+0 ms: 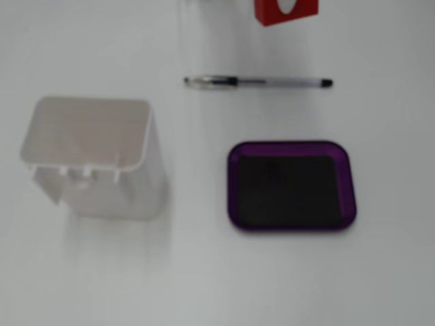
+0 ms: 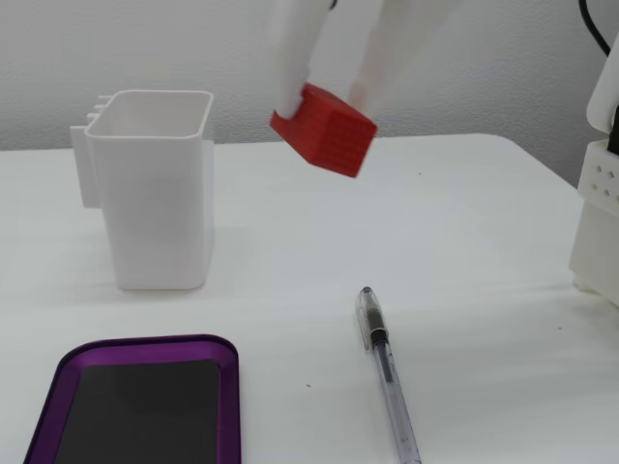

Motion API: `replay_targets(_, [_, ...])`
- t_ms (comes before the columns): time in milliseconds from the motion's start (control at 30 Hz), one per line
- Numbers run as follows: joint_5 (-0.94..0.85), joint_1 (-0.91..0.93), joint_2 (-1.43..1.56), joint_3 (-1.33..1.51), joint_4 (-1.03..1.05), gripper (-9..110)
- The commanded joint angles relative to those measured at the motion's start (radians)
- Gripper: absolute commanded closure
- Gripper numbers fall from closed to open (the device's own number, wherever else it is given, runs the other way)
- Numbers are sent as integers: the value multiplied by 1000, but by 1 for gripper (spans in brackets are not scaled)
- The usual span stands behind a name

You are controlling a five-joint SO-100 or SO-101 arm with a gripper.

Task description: Remove the cube from the box.

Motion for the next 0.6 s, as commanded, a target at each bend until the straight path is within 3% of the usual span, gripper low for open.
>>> replay_targets(0, [-32, 5, 152, 316, -144, 102])
replay_targets(233, [-11, 8, 298, 749, -517, 102])
replay_targets(567, [193, 103, 296, 1032, -988, 102])
